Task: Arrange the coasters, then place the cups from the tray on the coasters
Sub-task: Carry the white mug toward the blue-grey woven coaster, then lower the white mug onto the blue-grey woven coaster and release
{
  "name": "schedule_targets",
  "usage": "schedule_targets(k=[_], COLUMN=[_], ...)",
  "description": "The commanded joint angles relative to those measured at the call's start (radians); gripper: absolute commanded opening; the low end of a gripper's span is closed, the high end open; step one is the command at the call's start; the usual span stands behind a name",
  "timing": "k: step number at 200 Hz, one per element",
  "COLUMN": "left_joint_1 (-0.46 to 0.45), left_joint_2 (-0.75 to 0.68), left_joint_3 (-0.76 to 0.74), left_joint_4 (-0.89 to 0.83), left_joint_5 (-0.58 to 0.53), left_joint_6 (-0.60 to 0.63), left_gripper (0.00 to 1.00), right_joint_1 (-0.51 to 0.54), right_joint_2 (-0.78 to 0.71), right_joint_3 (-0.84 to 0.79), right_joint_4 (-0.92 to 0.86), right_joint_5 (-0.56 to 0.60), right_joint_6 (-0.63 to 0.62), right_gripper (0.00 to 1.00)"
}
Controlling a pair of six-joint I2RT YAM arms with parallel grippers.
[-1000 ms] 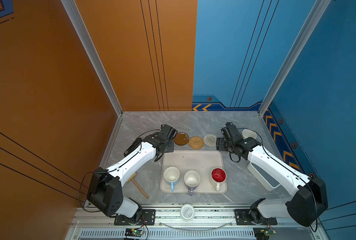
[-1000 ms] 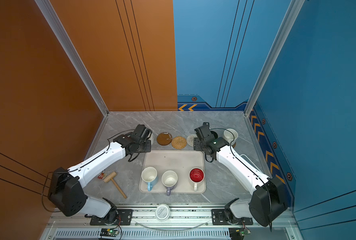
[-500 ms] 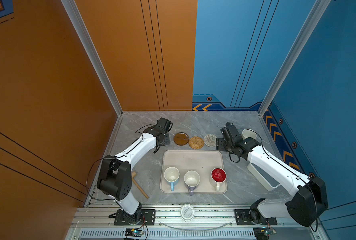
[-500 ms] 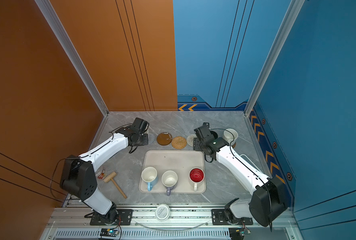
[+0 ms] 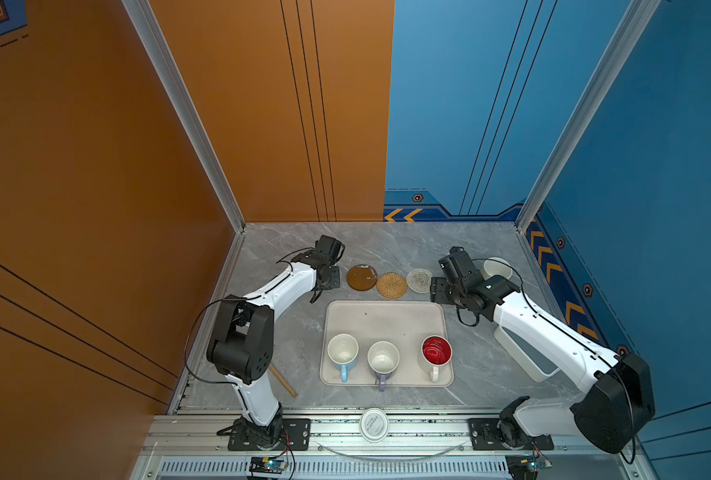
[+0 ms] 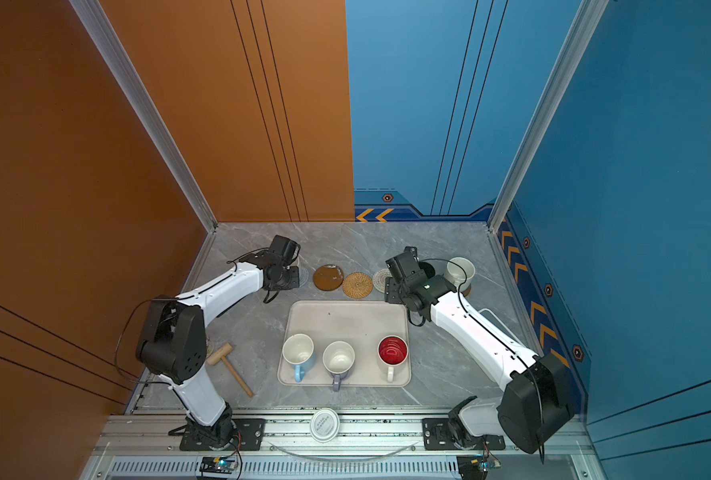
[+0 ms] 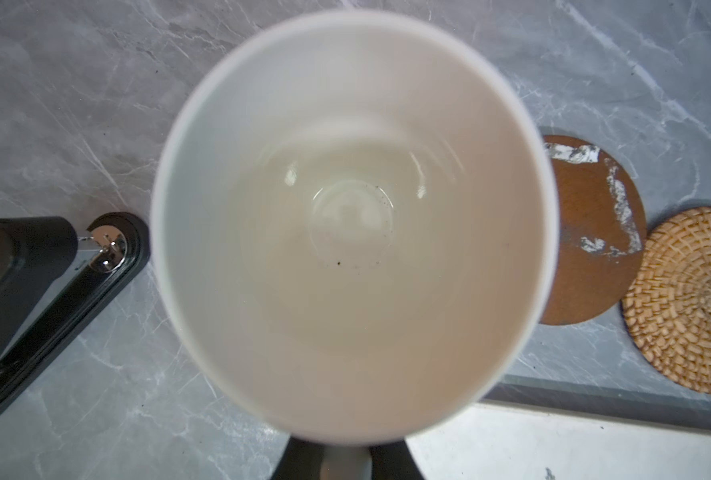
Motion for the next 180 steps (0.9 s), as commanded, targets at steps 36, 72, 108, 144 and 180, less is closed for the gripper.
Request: schedule_targets(k=[36,72,108,144,180], left_joint_1=[0.01,0.01,0.01,0.009,0.009], left_joint_2=[0.018,0.031,0.04,0.046,0.043], left_joint_3=[0.039,0.035,0.029,0.022,0.012], left_joint_4=[0.056,0.056,0.056,0.056,0.056], left_joint_5=[0.003,0.005,0.003,-0.006,-0.002], left_joint_6=[0.009,0.007,0.006,0.0,-0.011], left_gripper=[0.0,0.0,0.0,0.0,0.17], right_joint_1=[0.013,0.019,0.026,0.027,0.03], right_joint_2=[0.005,0.021,0.025,0.025,0.032], right_joint_3=[0.003,0.011,0.016,0.015,0.018], right_joint_4=[-0.035,-0.035,-0.035,-0.035,-0.034], right_joint_5=[0.014,0.012,0.013,0.016,0.013], right_joint_6=[0.019,0.019,0.019,0.02,0.018], right_gripper=[0.75,0.75,0.75,0.75,0.75])
